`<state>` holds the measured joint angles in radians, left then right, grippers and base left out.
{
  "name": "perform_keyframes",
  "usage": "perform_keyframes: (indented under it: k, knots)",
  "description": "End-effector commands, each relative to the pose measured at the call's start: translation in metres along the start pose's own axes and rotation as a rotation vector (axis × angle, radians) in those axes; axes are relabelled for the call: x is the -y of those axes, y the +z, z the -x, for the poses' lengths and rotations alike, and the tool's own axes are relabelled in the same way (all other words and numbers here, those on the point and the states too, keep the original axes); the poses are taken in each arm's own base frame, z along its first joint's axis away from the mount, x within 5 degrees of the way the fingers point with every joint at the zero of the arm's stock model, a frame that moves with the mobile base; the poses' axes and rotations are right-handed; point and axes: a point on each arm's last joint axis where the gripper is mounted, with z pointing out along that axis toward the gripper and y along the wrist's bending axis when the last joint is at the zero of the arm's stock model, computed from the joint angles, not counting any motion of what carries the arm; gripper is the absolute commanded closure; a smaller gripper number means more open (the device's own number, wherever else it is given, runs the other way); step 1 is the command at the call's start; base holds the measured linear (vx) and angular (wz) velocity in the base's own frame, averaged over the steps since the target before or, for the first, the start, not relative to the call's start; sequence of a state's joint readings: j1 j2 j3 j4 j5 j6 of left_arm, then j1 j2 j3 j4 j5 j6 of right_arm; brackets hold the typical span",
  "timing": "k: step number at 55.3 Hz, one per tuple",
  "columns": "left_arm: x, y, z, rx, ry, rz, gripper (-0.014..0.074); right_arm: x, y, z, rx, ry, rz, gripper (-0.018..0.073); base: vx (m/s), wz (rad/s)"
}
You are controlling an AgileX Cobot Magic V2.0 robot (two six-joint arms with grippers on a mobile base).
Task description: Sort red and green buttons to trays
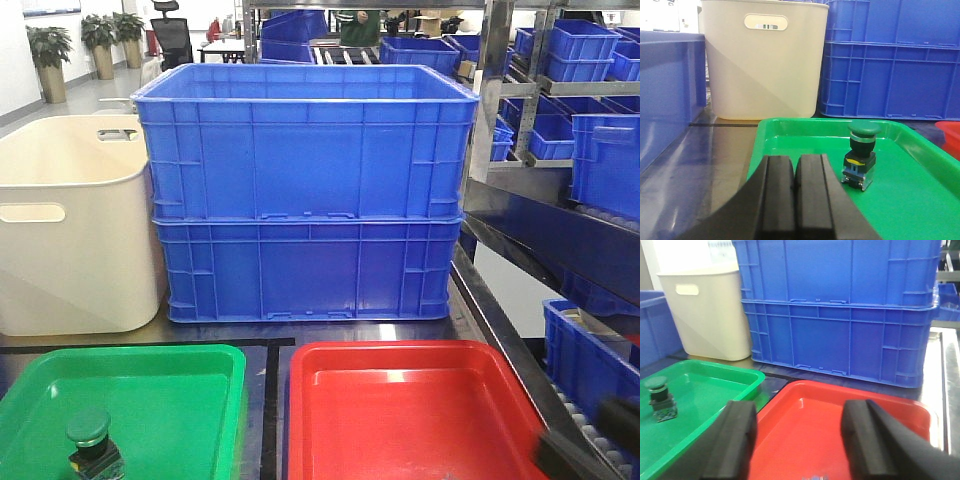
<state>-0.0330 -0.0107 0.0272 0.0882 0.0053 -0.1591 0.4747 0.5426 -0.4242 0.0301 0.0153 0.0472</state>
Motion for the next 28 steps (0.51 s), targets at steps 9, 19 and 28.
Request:
perform_keyframes:
  k: [9,19,28]
  knots:
    - [0.001,-0.002,0.015,0.108,-0.015,-0.012,0.0603,0.001,-0.046,-0.016,0.126,0.001,0.006,0.0314,0.00,0.00]
    - [0.001,-0.002,0.015,0.108,-0.015,-0.012,0.0603,0.014,-0.049,-0.052,0.112,-0.022,-0.132,0.0462,0.00,0.00]
    - [0.001,-0.002,0.015,0.108,-0.015,-0.012,0.0603,0.028,-0.049,-0.071,0.141,-0.022,-0.304,0.0575,0.00,0.00]
